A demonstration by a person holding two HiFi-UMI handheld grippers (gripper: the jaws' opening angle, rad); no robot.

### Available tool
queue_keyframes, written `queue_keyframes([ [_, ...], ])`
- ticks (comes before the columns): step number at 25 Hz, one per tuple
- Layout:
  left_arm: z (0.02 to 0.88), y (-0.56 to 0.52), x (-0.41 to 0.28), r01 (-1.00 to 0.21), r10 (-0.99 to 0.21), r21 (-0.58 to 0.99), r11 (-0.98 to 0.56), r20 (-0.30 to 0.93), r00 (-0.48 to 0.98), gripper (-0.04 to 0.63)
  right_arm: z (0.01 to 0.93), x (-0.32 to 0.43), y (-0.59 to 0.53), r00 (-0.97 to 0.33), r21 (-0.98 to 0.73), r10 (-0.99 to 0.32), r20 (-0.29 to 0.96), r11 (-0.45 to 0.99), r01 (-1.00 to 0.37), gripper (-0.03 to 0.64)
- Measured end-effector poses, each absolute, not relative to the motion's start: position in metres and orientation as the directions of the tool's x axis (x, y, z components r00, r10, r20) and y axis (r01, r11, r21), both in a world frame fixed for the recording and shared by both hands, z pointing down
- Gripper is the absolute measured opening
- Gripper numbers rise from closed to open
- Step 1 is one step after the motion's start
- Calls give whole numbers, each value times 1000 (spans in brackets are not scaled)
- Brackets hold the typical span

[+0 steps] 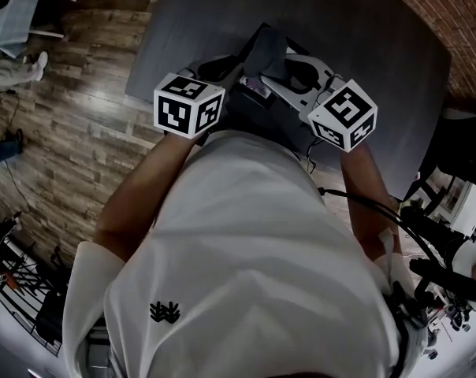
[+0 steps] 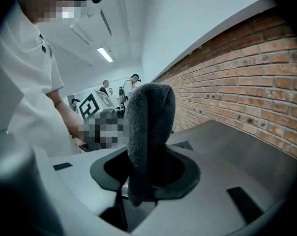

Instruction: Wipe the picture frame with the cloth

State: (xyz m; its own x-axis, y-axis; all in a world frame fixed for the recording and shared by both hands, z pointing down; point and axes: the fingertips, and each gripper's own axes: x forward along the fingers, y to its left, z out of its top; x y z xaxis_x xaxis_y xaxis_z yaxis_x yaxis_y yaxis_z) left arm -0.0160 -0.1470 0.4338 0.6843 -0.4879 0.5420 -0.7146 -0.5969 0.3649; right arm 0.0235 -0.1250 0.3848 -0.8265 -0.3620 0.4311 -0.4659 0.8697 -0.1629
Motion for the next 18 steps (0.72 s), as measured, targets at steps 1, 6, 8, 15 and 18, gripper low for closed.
queue_keyframes([
  [1,433,-146,-17,-713,-488,366,-598,540,686,75,386,29,-132,-811,-154,-387,439,857,-493,146],
  [6,433,-142,-21,-707,-487,364,-606,532,692,75,382,62,-167,-722,-87,-512,465,786,-612,144],
  [8,433,-142,-23,-706,-489,362,-609,530,693,75,376,66,-173,-712,-74,-531,460,776,-627,144],
  [15,435,-140,-26,-693,-471,351,-629,538,699,75,353,6,-145,-820,-79,-386,423,885,-458,144],
  [18,434,-137,-25,-683,-459,340,-647,541,704,74,368,-7,-151,-791,-54,-377,482,888,-456,144],
])
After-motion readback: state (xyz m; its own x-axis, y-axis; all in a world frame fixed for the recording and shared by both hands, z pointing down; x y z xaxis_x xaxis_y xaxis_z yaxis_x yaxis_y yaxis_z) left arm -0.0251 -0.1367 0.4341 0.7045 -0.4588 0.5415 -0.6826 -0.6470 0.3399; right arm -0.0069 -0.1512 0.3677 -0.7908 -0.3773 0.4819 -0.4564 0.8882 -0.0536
